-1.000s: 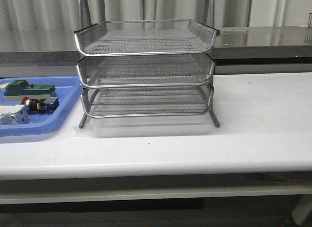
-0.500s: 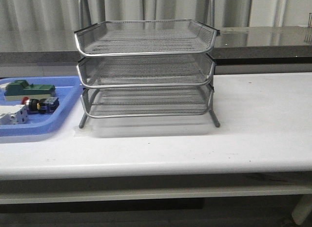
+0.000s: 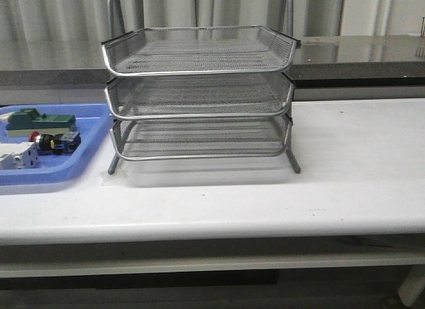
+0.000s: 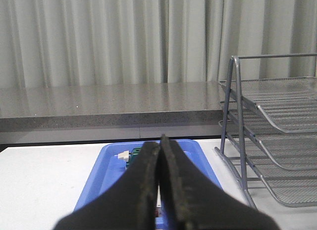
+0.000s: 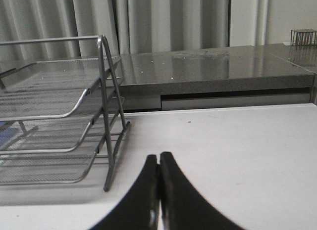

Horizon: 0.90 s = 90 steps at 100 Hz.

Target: Place button on rack with both arms

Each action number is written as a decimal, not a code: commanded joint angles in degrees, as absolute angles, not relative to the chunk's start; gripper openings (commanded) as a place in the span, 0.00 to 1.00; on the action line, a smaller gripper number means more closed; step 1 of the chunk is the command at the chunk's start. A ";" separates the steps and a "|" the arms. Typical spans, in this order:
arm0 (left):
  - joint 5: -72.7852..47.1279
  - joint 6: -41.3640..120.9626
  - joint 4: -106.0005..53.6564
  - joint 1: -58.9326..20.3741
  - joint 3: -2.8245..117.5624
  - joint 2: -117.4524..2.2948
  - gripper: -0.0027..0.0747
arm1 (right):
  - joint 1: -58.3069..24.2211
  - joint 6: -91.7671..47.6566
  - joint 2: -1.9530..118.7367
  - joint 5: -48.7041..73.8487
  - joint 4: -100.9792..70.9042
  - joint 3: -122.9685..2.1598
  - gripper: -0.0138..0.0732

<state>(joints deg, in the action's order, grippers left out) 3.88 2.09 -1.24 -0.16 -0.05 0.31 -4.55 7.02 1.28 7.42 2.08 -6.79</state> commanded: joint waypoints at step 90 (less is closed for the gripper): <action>8.21 1.69 -1.19 -0.15 -2.75 2.23 0.04 | -4.42 6.54 55.75 18.88 -12.13 -40.03 0.09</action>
<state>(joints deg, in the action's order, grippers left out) 3.88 2.09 -1.24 -0.16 -0.05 0.31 -4.55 7.02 53.45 24.12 -8.89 -37.90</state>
